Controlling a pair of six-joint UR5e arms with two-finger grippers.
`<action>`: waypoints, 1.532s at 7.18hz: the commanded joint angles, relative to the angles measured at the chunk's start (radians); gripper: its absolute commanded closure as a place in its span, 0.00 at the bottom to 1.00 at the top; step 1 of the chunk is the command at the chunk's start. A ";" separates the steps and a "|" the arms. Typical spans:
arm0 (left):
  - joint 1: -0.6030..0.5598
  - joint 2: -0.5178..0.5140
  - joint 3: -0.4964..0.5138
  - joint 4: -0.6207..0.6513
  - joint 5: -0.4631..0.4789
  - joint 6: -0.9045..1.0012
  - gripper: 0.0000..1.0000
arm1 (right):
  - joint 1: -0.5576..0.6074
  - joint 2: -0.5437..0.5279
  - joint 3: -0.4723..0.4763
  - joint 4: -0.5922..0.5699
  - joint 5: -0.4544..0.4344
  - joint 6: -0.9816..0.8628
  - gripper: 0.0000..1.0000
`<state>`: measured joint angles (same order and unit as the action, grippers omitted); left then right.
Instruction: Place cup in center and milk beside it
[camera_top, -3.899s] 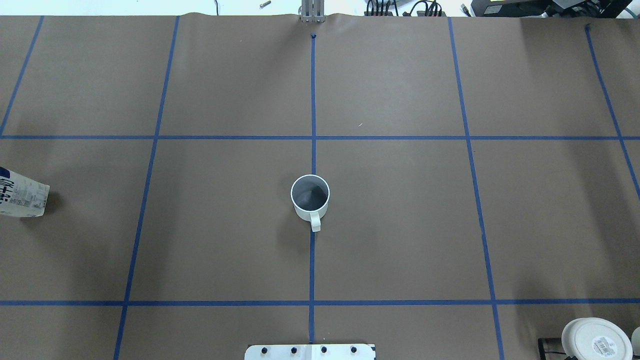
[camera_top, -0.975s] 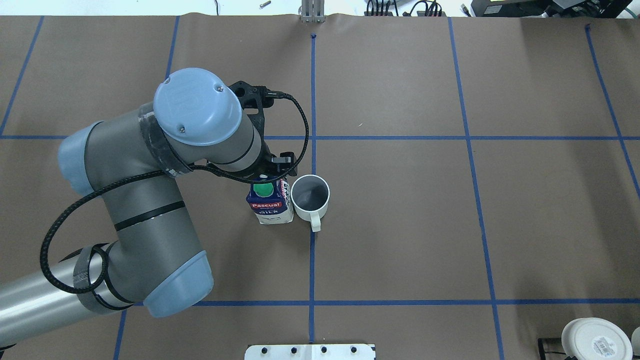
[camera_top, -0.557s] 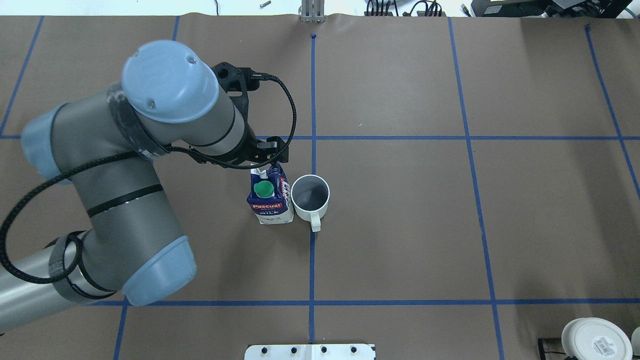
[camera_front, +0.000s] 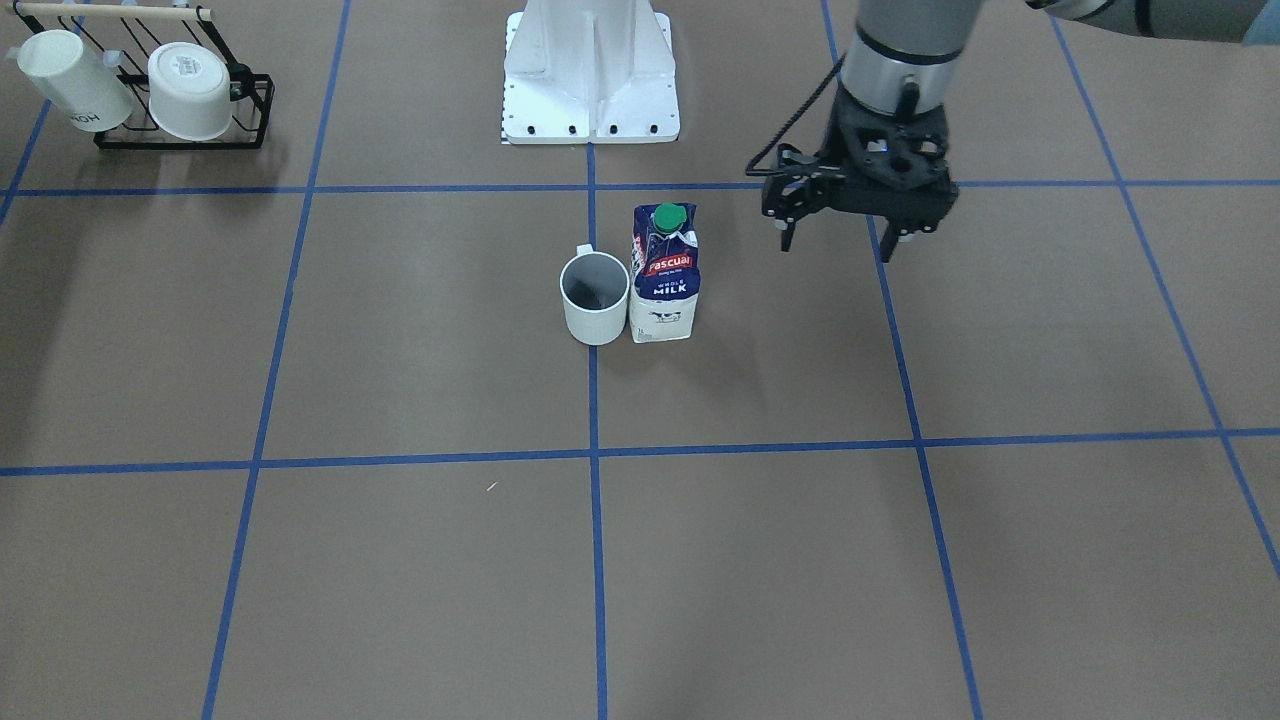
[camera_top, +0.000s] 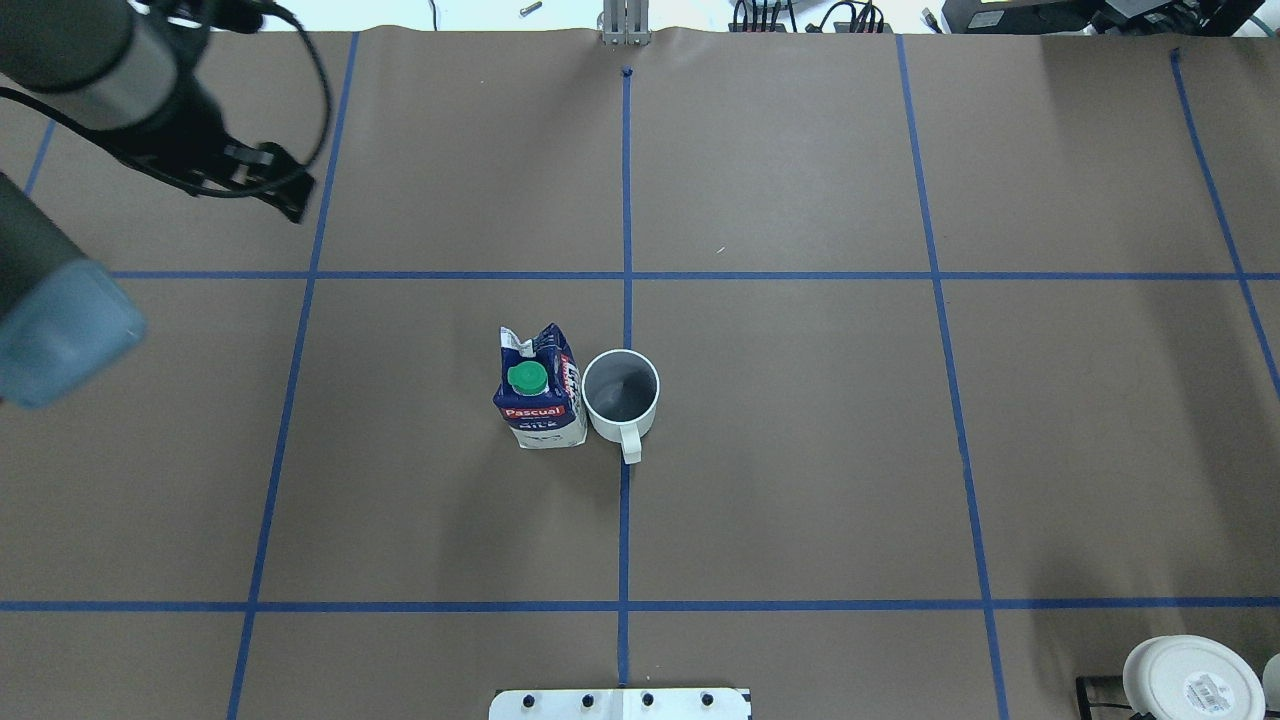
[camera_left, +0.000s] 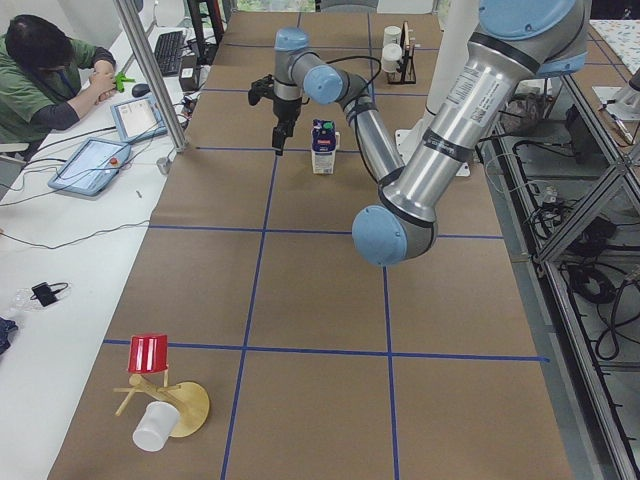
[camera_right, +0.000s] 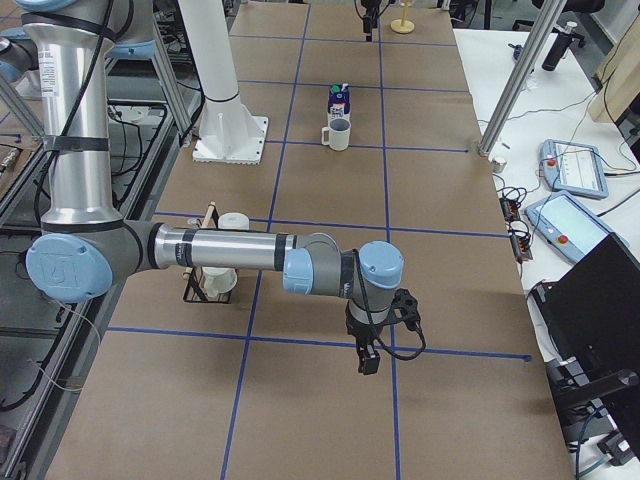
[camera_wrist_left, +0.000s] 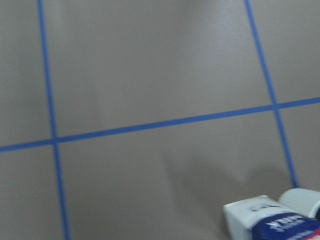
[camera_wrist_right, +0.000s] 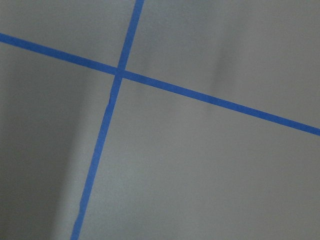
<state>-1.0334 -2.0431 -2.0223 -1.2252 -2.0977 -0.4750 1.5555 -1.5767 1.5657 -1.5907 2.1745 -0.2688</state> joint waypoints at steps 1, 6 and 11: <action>-0.265 0.178 0.113 -0.005 -0.082 0.477 0.02 | 0.000 0.000 -0.003 0.000 0.001 0.000 0.00; -0.543 0.428 0.476 -0.269 -0.201 0.865 0.02 | 0.000 0.000 -0.006 0.000 0.001 0.000 0.00; -0.583 0.497 0.447 -0.283 -0.277 0.860 0.02 | 0.000 0.000 -0.003 0.000 0.068 -0.001 0.00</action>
<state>-1.6159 -1.5483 -1.5681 -1.5057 -2.3737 0.3838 1.5555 -1.5769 1.5604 -1.5911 2.2204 -0.2688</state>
